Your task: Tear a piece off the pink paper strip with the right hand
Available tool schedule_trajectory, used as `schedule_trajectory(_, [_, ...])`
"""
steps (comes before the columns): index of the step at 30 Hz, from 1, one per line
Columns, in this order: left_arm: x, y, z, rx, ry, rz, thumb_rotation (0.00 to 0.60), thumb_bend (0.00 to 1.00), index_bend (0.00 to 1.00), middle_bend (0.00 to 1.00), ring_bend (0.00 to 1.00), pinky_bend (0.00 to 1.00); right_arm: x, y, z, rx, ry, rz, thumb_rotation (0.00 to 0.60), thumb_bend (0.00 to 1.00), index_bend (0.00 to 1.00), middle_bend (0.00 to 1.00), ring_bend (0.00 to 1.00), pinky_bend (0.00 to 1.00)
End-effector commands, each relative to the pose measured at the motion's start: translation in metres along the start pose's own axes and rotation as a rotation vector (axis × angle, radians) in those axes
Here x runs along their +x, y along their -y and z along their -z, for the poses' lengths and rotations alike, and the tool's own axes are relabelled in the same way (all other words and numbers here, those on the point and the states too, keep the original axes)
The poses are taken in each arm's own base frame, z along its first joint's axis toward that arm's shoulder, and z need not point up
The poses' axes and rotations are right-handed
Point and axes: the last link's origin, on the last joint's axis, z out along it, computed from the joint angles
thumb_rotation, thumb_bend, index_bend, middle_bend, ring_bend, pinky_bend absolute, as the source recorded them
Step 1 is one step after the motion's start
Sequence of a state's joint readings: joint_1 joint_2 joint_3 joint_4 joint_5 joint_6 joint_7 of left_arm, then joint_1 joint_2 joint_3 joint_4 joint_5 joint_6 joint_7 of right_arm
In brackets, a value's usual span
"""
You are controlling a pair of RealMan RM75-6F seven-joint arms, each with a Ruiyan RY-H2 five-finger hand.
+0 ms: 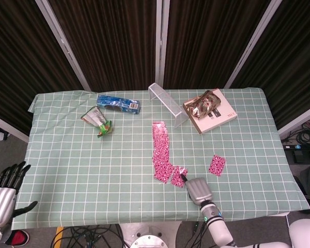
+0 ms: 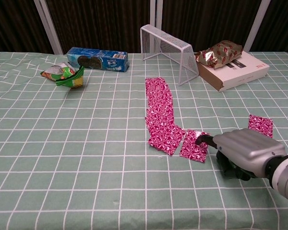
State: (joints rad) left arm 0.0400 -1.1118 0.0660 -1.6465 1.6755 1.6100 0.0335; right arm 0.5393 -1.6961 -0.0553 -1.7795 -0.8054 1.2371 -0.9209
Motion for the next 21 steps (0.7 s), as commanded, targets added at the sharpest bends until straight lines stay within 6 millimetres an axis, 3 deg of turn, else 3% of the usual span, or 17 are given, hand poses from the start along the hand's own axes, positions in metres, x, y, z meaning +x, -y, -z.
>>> schedule_trajectory(1, [-0.001, -0.002, -0.001, -0.004, 0.002, -0.001, 0.600, 0.02, 0.06, 0.01, 0.00, 0.08, -0.002, -0.009, 0.004, -0.015, 0.004, -0.003, 0.600, 1.00, 0.16, 0.91, 0.81, 0.69])
schedule_trajectory(12, [0.000, -0.006, -0.001, -0.011, 0.001, -0.008, 0.600, 0.02, 0.06, 0.01, 0.00, 0.08, -0.008, -0.045, 0.017, -0.080, 0.013, -0.011, 0.600, 1.00, 0.16, 0.91, 0.81, 0.69])
schedule_trajectory(21, [0.003, -0.009, -0.001, -0.017, -0.008, -0.009, 0.600, 0.02, 0.06, 0.01, 0.00, 0.08, 0.001, -0.054, 0.023, -0.079, -0.028, -0.046, 0.600, 1.00, 0.16, 0.91, 0.81, 0.69])
